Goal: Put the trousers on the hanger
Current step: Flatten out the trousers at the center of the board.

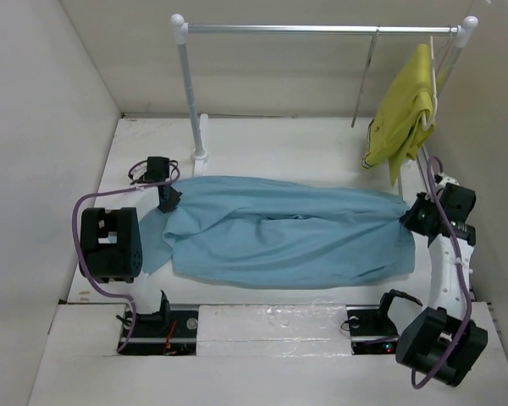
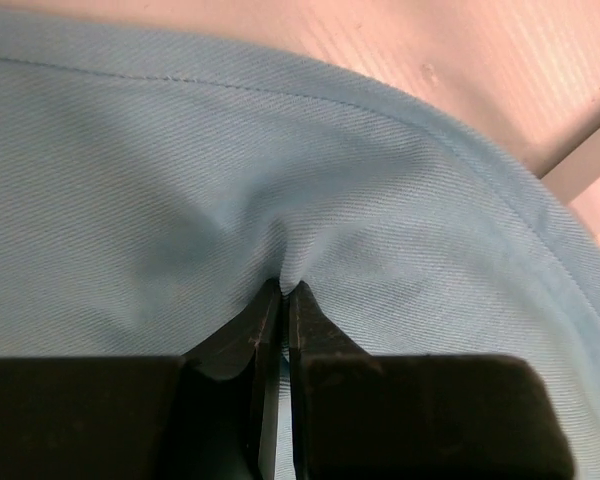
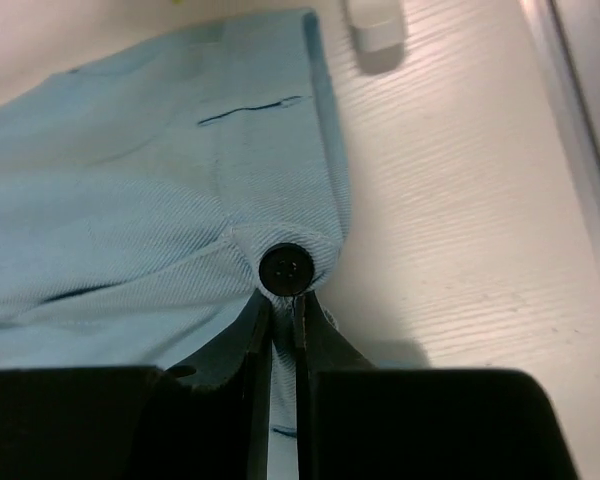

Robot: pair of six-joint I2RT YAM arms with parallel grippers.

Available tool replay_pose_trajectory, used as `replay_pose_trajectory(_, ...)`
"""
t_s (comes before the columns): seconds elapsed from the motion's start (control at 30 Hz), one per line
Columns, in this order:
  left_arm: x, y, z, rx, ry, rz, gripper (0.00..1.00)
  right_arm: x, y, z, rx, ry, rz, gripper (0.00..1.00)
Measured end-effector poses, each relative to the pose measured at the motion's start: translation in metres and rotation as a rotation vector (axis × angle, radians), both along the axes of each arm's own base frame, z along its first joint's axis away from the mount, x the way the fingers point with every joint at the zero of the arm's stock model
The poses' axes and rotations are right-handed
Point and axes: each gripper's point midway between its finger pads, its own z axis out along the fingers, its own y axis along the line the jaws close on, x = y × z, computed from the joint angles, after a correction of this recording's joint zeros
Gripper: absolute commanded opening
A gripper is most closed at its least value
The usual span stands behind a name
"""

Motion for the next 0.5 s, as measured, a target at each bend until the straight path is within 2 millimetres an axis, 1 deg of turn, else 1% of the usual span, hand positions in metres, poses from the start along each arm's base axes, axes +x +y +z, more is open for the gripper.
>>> replay_pose_trajectory(0.03,0.001,0.000,0.001,0.005,0.001,-0.005,0.00,-0.001,-0.006,0.001,-0.019,0.008,-0.021,0.08)
replay_pose_trajectory(0.07,0.003,0.001,0.004,0.009,0.002,-0.013,0.02,-0.002,-0.011,-0.001,-0.032,0.023,-0.038,0.35)
replay_pose_trajectory(0.1,0.006,0.001,0.006,0.014,0.001,-0.020,0.11,-0.003,-0.015,-0.005,-0.036,0.044,-0.054,0.48)
replay_pose_trajectory(0.17,0.011,0.004,0.010,0.044,-0.002,-0.035,0.25,-0.005,-0.023,-0.016,-0.054,0.093,-0.075,0.65)
replay_pose_trajectory(0.23,0.012,0.009,0.014,0.080,0.003,-0.051,0.41,-0.004,-0.028,-0.025,-0.055,0.125,-0.077,0.68)
replay_pose_trajectory(0.27,0.012,0.010,0.016,0.101,0.007,-0.058,0.58,-0.004,-0.026,-0.027,-0.057,0.135,-0.065,0.68)
replay_pose_trajectory(0.33,0.008,0.015,0.020,0.141,0.016,-0.073,0.66,0.001,-0.014,-0.027,-0.058,0.130,-0.002,0.66)
replay_pose_trajectory(0.4,0.002,0.020,0.030,0.181,0.013,-0.071,0.67,0.010,0.012,-0.019,-0.074,0.092,0.109,0.55)
replay_pose_trajectory(0.43,-0.002,0.024,0.039,0.199,0.001,-0.063,0.67,0.015,0.031,-0.012,-0.075,0.055,0.183,0.48)
replay_pose_trajectory(0.47,-0.007,0.027,0.048,0.214,-0.017,-0.056,0.66,0.017,0.049,-0.005,-0.073,0.015,0.252,0.19)
replay_pose_trajectory(0.5,-0.012,0.032,0.058,0.222,-0.039,-0.039,0.64,0.019,0.073,0.004,-0.073,-0.039,0.341,0.08)
